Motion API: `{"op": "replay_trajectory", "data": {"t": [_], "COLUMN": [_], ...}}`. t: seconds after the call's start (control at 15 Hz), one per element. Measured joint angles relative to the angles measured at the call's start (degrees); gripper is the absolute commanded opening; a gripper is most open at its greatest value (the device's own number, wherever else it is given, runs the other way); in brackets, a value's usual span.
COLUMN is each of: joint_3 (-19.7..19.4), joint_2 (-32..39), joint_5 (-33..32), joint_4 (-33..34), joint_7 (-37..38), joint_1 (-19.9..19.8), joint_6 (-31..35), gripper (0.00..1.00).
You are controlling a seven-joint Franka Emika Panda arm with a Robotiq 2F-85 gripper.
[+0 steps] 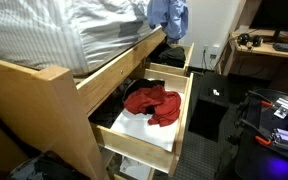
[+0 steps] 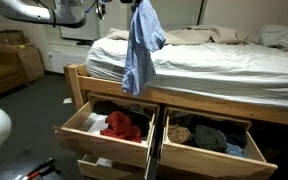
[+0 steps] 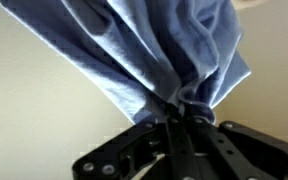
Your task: Take the blue shirt out of the top left drawer and put it on the bed
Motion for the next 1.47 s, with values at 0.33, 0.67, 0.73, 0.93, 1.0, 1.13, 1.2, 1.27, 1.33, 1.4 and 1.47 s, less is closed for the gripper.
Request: {"op": "replay_trajectory", "data": {"t": [0.33,0.67,0.73,0.93,1.0,1.13,1.2,1.27,1.33,1.4,1.47], "joint_3": [-3.62,-4.52,-4.59,-4.60,-4.59,-4.54,-4.47,-4.38,-4.33,-4.30,-4.25], "joint_2": [5.26,5.69,5.69,5.69,5.73,6.23,6.73,7.21,7.66,8.01,8.15], "joint_5": [7.27,14.18,15.29,17.85,18.50,19.68,20.49,21.04,21.33,21.49,21.53], "joint_4": [-0.16,-0.65,-0.94,-1.67,-1.84,-2.22,-2.29,-2.29,-2.29,-2.29,-2.29], "joint_7": [-8.52,-15.55,-16.56,-18.79,-19.23,-19.56,-19.56,-19.56,-19.56,-19.54,-19.54], "joint_1": [3.28,4.03,3.94,3.35,3.13,2.53,2.05,1.57,1.21,0.94,0.85], "joint_6": [2.42,2.47,2.47,2.47,2.61,3.57,3.76,3.80,3.81,3.82,3.83], "gripper": [0.01,0.01,0.01,0.01,0.01,0.04,0.04,0.04,0.04,0.04,0.04]}}
